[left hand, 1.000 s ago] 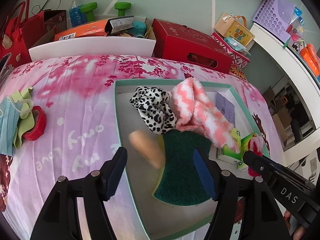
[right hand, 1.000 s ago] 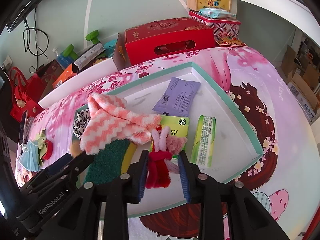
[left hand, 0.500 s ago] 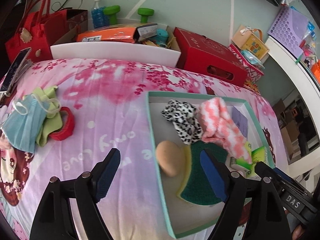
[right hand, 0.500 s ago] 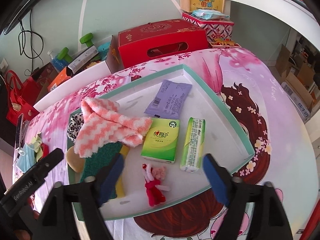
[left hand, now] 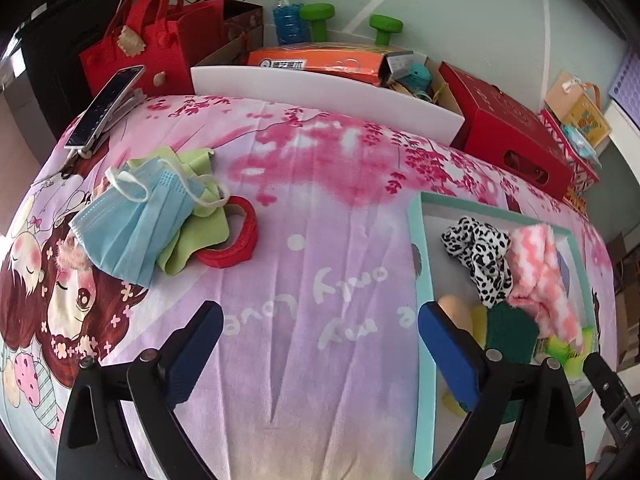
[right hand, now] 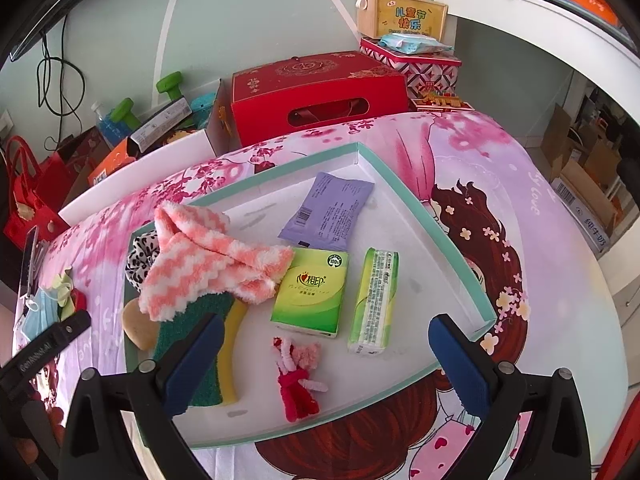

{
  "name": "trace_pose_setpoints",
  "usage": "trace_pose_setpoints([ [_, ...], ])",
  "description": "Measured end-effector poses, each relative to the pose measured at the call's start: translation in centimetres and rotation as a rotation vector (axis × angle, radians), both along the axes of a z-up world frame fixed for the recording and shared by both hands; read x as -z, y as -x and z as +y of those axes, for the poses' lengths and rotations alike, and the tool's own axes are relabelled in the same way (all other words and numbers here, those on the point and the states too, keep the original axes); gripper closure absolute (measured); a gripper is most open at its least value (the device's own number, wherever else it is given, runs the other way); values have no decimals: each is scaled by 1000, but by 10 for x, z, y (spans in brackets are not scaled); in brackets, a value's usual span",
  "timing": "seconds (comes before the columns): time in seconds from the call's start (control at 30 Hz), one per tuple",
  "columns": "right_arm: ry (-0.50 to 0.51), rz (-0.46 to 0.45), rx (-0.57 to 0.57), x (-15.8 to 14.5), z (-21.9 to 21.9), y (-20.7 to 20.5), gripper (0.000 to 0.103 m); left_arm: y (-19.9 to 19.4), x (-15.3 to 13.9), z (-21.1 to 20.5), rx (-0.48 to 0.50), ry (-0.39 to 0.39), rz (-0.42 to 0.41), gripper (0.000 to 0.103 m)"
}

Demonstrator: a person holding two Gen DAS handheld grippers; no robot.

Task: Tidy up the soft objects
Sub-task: 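Move both tools back over the remaining pile beside the tray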

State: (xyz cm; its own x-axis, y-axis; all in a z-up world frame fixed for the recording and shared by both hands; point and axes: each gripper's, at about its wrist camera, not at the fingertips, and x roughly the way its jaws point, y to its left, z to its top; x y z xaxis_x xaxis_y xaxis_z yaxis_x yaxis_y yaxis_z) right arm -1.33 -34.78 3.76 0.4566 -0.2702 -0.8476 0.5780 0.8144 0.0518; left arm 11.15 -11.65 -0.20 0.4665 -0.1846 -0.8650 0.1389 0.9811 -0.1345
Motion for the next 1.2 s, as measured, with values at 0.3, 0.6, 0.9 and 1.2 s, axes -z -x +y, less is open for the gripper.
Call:
trace_pose_setpoints([
  [0.3, 12, -46, -16, -13, 16, -6, 0, -3, -16, 30, -86, 5, -16, 5],
  [0.6, 14, -68, -168, -19, 73, -39, 0, -9, -27, 87, -235, 2, -20, 5],
  [0.9, 25, -33, -302, -5, 135, -66, 0, -7, -25, 117, -300, 20, -8, 5],
  [1.2, -10, -46, -396, 7, 185, -94, 0, -17, -24, 170, -393, -11, 6, 5],
])
